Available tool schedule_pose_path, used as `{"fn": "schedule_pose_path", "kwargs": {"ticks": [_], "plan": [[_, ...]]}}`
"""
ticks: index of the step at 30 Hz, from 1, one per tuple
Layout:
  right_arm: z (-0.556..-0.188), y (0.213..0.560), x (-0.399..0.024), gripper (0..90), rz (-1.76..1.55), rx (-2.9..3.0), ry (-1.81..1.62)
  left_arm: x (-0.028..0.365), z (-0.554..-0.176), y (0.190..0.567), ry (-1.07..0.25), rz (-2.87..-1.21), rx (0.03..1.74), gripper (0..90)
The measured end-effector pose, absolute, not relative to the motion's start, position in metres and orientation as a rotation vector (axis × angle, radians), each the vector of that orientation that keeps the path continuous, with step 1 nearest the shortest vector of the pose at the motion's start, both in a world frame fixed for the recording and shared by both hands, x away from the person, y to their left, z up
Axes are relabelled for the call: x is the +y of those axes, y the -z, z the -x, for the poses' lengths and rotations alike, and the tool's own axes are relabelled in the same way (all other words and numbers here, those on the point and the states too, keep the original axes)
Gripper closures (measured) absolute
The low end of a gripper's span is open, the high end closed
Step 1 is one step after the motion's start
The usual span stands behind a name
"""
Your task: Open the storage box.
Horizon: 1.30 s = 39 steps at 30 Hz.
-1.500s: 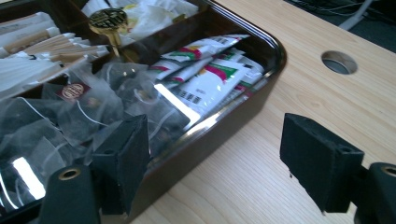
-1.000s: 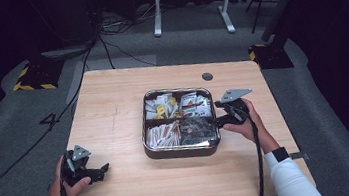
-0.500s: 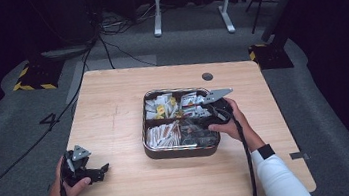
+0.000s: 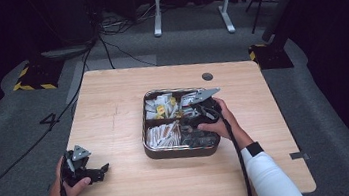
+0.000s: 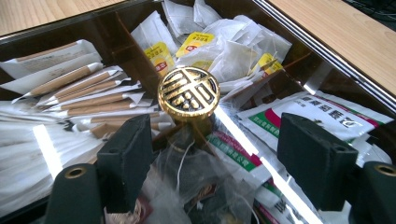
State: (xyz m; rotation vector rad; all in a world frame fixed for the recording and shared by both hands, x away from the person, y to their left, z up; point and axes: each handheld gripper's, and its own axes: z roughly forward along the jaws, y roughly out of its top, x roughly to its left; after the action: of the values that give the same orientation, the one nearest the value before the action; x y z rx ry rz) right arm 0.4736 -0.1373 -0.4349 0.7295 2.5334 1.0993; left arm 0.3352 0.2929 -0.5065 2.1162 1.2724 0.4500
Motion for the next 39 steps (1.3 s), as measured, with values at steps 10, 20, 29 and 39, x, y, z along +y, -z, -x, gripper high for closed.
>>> {"fn": "schedule_pose_path", "kwargs": {"ticks": [10, 20, 29, 39], "plan": [[-0.486, 0.441, -0.120, 27.1, -0.719, 2.565, -1.096, 0.293, -0.335, 0.507, -0.450, -2.116, 1.273, 0.2], [-0.489, 0.442, -0.110, 31.3, -0.740, 2.586, -1.113, 0.293, -0.335, 0.506, -0.450, -2.118, 1.271, 0.2], [-0.483, 0.440, -0.107, 58.6, -0.737, 2.565, -1.133, 0.294, -0.335, 0.506, -0.448, -2.123, 1.264, 0.2], [-0.482, 0.439, -0.109, 59.0, -0.756, 2.549, -1.135, 0.294, -0.335, 0.507, -0.447, -2.121, 1.261, 0.2]]}}
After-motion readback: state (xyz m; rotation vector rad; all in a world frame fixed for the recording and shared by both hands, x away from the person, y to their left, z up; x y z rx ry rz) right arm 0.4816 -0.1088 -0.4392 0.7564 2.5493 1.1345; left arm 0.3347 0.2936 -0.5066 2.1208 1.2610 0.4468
